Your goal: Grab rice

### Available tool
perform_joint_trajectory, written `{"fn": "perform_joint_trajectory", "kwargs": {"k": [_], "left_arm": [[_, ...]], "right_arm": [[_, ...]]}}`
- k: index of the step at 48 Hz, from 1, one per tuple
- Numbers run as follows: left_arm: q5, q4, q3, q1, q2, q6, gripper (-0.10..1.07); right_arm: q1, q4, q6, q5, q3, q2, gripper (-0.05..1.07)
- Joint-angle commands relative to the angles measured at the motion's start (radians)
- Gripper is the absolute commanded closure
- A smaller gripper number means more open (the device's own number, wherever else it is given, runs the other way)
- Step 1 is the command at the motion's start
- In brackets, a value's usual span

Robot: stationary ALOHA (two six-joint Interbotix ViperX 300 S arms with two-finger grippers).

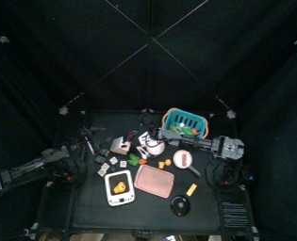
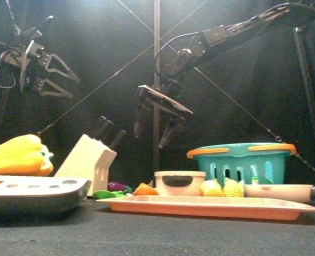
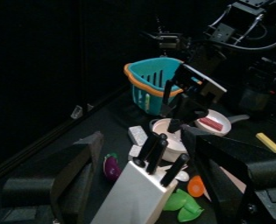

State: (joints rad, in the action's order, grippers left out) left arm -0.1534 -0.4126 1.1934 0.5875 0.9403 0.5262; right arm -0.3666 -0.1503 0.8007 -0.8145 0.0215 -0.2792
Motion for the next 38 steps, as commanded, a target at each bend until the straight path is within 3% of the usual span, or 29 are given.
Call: {"fn": "perform_joint_trajectory", "kwargs": {"k": [1,19,38], "left_arm": [[-0.002,-0.002,-0.012,-0.002,-0.003,-0.002,-0.05],[-0.003,-0.003,-0.009,-0.003,-0.003,-0.002,-0.05],[-0.003,-0.002,-0.009,-0.003,-0.003,-0.002,-0.05]], "right_arm": [[-0.006,-0.006,-0.005,-0.014,0.051,0.005,-0.02],[-0.025,-0.015,-0.009,-0.049,0.141,-0.097,-0.02],[-0.029,-0.008,-0.003,-0.069,0.153,-0.149,-0.02]]}}
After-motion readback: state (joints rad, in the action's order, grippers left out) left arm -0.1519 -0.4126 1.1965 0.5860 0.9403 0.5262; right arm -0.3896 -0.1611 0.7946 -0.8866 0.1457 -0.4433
